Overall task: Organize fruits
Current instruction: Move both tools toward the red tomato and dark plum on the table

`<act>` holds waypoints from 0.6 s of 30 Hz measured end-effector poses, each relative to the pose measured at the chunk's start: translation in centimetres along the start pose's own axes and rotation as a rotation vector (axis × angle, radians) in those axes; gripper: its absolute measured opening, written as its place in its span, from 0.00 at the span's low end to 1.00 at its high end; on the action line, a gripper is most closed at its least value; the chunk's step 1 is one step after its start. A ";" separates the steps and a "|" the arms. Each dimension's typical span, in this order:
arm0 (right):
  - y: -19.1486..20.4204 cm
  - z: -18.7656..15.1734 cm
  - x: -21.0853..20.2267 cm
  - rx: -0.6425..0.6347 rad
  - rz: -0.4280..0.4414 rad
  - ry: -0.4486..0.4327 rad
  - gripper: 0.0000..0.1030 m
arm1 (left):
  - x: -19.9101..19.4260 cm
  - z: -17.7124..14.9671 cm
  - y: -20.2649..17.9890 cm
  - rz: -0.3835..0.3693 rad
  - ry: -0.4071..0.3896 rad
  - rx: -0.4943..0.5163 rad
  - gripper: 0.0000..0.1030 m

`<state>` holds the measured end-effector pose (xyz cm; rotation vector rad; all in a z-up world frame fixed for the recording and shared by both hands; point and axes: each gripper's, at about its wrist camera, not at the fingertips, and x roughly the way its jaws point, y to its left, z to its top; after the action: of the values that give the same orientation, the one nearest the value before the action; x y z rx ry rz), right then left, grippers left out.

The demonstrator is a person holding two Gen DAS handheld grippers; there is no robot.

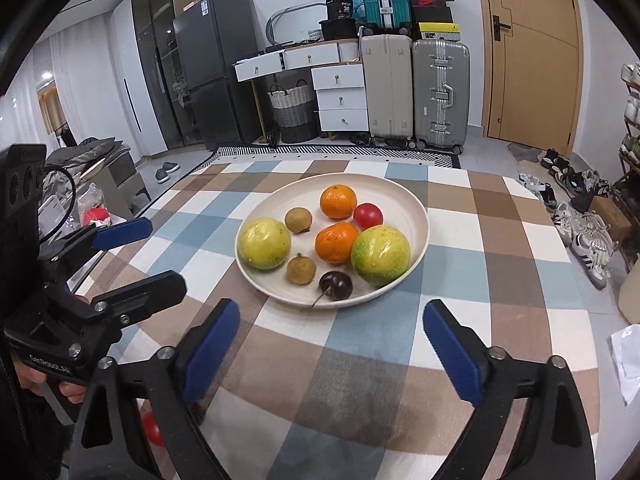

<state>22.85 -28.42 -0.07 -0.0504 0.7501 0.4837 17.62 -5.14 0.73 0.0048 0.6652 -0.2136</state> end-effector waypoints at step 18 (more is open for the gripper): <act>3.0 -4.2 -2.9 -0.043 0.005 0.071 1.00 | -6.7 -6.0 -1.5 0.031 0.048 0.023 1.00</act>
<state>17.05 -27.83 -0.84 -0.1065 0.8097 0.5048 8.49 -4.87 0.21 0.0420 0.7101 -0.1914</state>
